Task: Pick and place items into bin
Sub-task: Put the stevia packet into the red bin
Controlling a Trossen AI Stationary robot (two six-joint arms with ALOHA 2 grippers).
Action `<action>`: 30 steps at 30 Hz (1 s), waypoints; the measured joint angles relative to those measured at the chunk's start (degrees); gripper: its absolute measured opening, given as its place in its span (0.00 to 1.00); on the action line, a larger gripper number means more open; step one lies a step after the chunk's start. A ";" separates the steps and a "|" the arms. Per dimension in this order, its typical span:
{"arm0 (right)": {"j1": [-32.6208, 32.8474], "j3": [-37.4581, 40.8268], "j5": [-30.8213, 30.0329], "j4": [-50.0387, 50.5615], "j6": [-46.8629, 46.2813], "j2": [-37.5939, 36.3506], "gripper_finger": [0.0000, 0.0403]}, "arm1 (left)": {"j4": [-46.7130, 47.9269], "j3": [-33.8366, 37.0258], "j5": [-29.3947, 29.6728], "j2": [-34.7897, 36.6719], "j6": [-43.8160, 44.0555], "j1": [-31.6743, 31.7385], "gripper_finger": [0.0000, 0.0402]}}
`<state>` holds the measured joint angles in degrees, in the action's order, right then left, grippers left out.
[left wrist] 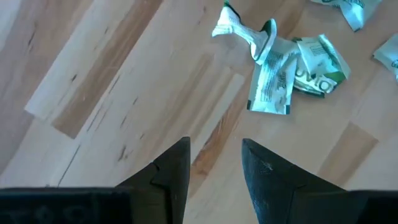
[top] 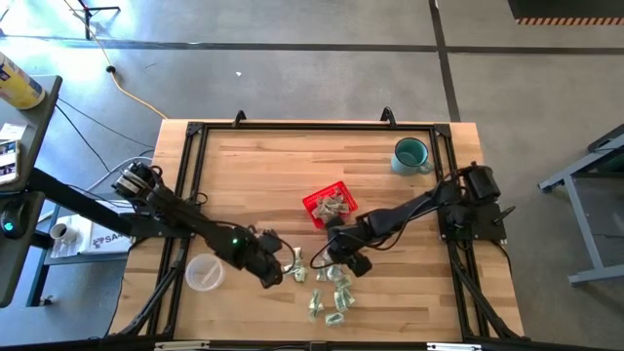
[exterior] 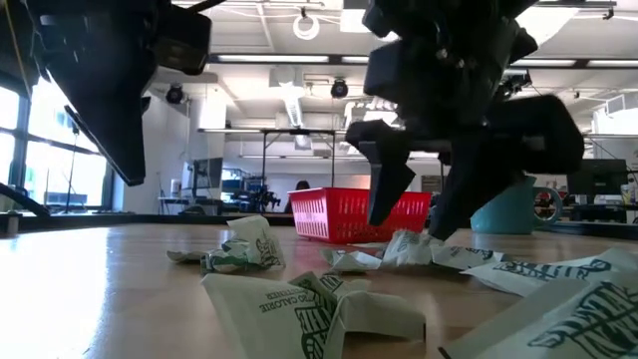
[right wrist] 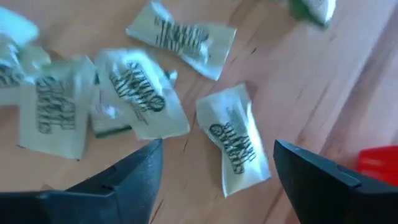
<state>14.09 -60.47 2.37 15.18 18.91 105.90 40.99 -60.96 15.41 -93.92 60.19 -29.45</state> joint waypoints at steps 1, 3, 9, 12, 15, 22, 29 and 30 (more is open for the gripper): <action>-0.19 0.00 0.02 0.07 0.39 0.50 0.71 | -0.02 -0.01 0.19 0.00 0.40 -0.23 0.44; -0.58 0.02 0.60 0.11 0.63 1.18 0.67 | -0.03 0.01 0.44 0.01 0.88 -0.28 0.44; -2.66 -0.02 3.50 -0.11 0.67 2.04 0.56 | -0.04 -0.01 0.90 -0.01 1.61 -0.20 0.44; -3.78 0.00 4.59 -0.09 0.67 2.11 0.50 | -0.04 0.01 0.90 0.00 1.63 -0.20 0.44; -4.72 0.00 4.90 -0.09 -0.05 2.13 0.42 | -0.02 0.01 1.03 0.01 1.64 -0.20 0.44; -5.78 0.00 4.44 1.82 -3.44 2.13 0.16 | 0.07 0.00 1.74 0.00 1.76 -0.20 0.44; -5.07 0.20 1.71 6.26 -8.77 -0.71 0.06 | 0.72 0.01 1.96 0.00 1.74 -0.20 0.44; -5.07 0.33 1.27 6.82 -9.80 -1.86 0.07 | 1.00 -0.01 2.17 -0.01 1.74 -0.20 0.44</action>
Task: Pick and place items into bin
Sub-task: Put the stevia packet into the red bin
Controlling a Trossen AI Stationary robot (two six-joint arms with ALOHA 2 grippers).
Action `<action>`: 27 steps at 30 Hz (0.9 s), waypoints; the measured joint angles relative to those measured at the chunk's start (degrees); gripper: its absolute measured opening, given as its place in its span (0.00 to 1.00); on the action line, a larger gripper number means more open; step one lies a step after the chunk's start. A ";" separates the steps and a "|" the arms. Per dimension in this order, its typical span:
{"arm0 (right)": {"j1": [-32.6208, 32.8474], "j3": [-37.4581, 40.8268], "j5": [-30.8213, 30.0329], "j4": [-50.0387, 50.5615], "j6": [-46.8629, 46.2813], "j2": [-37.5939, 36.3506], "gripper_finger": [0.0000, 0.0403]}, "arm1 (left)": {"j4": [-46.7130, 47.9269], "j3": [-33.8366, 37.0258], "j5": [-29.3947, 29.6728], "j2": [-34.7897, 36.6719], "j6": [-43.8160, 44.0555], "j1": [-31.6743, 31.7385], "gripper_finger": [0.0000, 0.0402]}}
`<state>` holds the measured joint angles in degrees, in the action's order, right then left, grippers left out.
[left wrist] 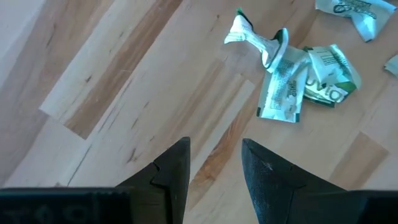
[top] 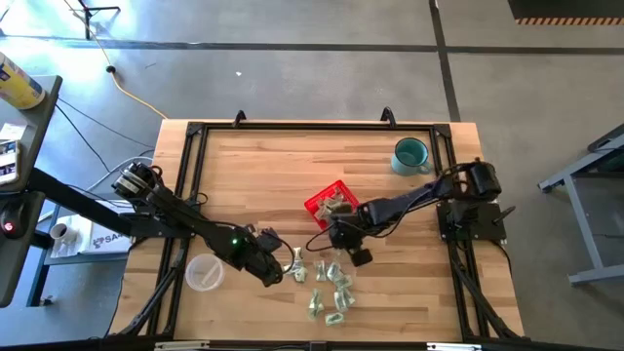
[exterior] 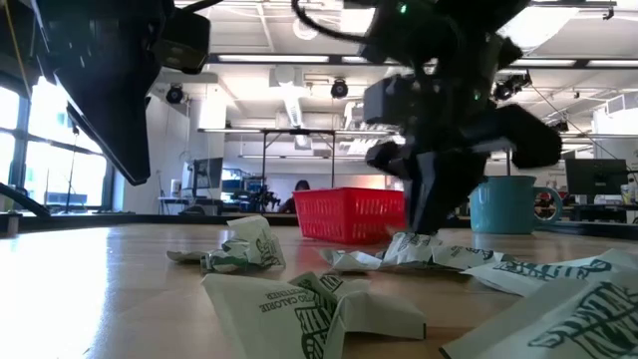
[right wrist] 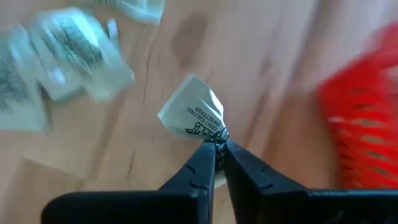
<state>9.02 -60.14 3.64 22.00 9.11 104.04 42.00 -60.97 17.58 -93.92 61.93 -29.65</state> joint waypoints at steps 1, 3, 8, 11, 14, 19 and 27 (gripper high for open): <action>-0.08 -0.01 -0.07 -0.42 -1.03 -1.54 0.07 | 0.22 0.02 0.09 -0.01 -0.02 0.00 0.44; -0.12 -0.17 -1.83 -0.56 -3.16 -4.85 0.04 | 0.46 0.02 0.34 -0.01 -0.25 0.00 0.44; -1.23 -0.19 -14.24 -0.65 -7.91 -13.90 0.02 | 0.57 0.00 1.26 -0.01 -0.56 0.00 0.44; -5.95 -0.38 -13.71 -0.81 -10.51 -14.51 0.04 | -0.13 0.00 2.16 -0.01 -1.50 0.00 0.44; -11.07 0.00 -10.32 0.20 -13.61 -11.26 0.09 | -1.73 0.00 2.30 -0.38 -4.53 0.07 0.44; -15.15 -0.09 -3.57 0.56 -20.00 -8.73 0.31 | -6.00 0.00 -6.01 -2.34 -6.19 2.36 0.44; -11.48 -0.13 -4.14 4.64 -14.91 -12.06 0.72 | -17.21 -0.04 -7.96 -7.44 -23.93 1.71 0.44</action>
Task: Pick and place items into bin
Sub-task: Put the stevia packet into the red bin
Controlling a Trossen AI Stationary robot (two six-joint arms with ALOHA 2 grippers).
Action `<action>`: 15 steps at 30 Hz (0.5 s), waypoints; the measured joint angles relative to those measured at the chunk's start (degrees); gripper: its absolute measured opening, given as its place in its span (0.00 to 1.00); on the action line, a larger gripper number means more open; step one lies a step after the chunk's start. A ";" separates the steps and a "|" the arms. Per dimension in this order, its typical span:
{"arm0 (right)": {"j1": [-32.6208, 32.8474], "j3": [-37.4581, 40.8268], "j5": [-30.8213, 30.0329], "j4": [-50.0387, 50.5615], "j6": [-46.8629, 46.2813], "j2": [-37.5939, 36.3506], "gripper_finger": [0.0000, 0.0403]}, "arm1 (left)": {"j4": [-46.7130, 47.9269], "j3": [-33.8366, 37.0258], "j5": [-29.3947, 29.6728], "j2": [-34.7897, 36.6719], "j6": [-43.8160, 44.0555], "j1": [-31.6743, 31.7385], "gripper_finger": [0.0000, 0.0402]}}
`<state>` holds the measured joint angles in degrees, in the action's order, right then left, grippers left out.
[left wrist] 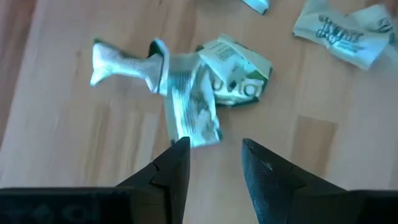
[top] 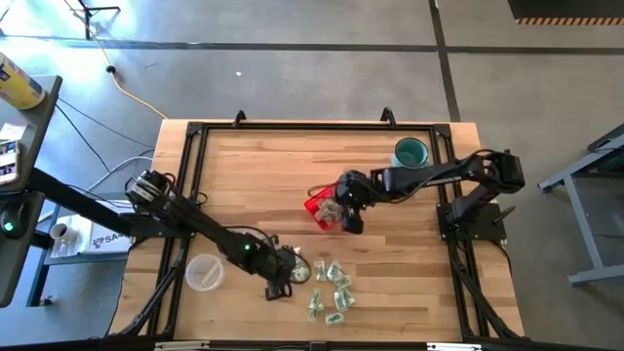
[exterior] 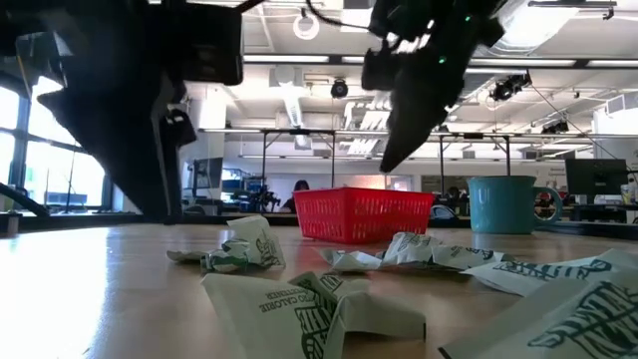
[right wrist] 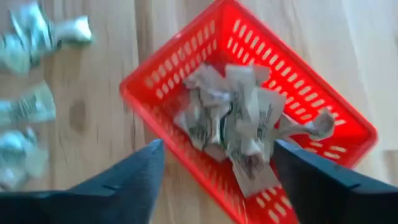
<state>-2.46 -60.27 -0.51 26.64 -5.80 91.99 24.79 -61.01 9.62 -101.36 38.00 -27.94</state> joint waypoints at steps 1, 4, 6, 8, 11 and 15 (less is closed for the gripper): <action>0.90 0.00 -1.74 1.00 0.72 -0.41 0.76 | -0.25 0.00 -0.01 -0.53 -0.88 0.12 0.45; 3.03 0.00 -7.09 3.94 1.11 -1.25 0.84 | -1.29 0.04 0.38 -2.01 -2.67 0.34 0.49; 4.07 0.00 -9.68 5.76 0.46 -1.27 0.88 | -2.07 0.00 0.39 -3.09 -3.65 0.21 0.53; 4.89 0.00 -11.10 6.54 0.14 -1.27 0.90 | -2.73 -0.01 0.69 -4.30 -3.78 0.14 0.57; 5.78 0.00 -12.11 7.00 -0.05 -1.27 0.91 | -3.51 -0.26 0.91 -5.43 -3.78 0.19 0.60; 6.38 0.00 -13.48 7.16 -1.52 -1.27 0.90 | -3.94 -0.21 2.82 -6.04 -3.76 0.14 0.54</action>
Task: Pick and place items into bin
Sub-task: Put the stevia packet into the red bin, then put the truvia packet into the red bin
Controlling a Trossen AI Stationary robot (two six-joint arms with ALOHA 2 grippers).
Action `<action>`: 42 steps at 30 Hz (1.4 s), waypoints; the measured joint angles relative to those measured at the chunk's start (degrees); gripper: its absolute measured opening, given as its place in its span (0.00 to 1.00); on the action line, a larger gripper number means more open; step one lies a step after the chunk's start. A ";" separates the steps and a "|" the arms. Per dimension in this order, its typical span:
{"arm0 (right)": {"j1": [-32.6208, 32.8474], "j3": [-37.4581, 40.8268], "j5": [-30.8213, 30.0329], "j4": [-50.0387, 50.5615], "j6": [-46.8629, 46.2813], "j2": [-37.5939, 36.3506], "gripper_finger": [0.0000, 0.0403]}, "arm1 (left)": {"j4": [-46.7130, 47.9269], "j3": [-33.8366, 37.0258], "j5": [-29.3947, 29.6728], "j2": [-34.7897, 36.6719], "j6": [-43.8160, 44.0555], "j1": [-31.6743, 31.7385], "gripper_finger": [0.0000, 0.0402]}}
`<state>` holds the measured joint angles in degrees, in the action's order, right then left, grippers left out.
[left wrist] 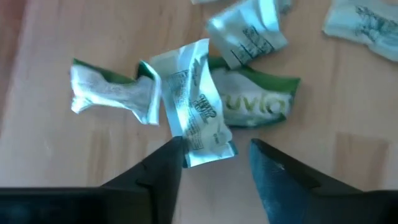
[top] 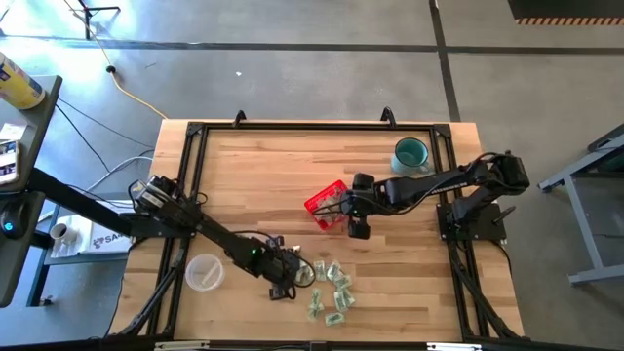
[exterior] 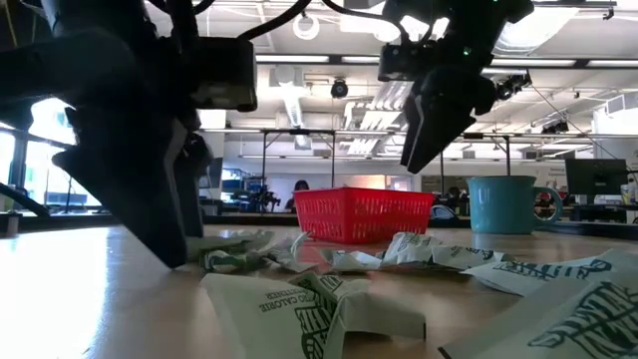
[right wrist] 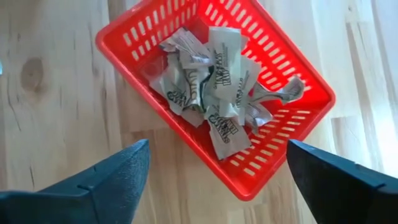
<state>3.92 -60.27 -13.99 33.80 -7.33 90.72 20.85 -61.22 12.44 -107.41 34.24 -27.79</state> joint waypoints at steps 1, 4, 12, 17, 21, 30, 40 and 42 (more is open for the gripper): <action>0.00 0.00 -0.06 0.02 -0.46 0.00 0.90 | -0.29 -0.01 1.18 -0.02 0.00 0.00 0.51; 0.00 0.00 -0.06 0.24 -2.43 0.00 0.88 | -0.73 0.01 3.65 -0.12 -0.46 0.39 0.35; 1.04 0.00 -1.17 2.25 -3.28 -0.36 0.84 | 0.95 0.20 4.60 1.08 -2.36 4.00 0.08; 3.64 0.00 -4.51 4.16 -3.31 -2.65 0.82 | 6.99 -3.37 1.91 6.60 -2.94 5.38 0.09; 4.38 0.00 -7.42 7.29 -5.40 -4.83 0.81 | 7.72 -5.27 2.53 11.66 -8.18 7.22 0.08; 4.39 0.02 -10.85 13.84 -11.64 -8.46 0.81 | -3.19 -5.48 -7.65 9.27 -19.53 25.76 0.12; 5.56 2.78 -9.19 15.23 -13.23 -8.46 0.81 | -0.01 -5.63 -13.50 11.13 -11.86 28.92 0.56; 6.07 4.06 -8.66 13.56 -12.73 -8.46 0.81 | 4.28 -5.65 -16.63 12.11 -9.39 26.81 0.61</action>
<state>9.99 -56.22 -22.64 47.37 -20.05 82.26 25.13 -66.87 -4.19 -95.30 24.85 -0.98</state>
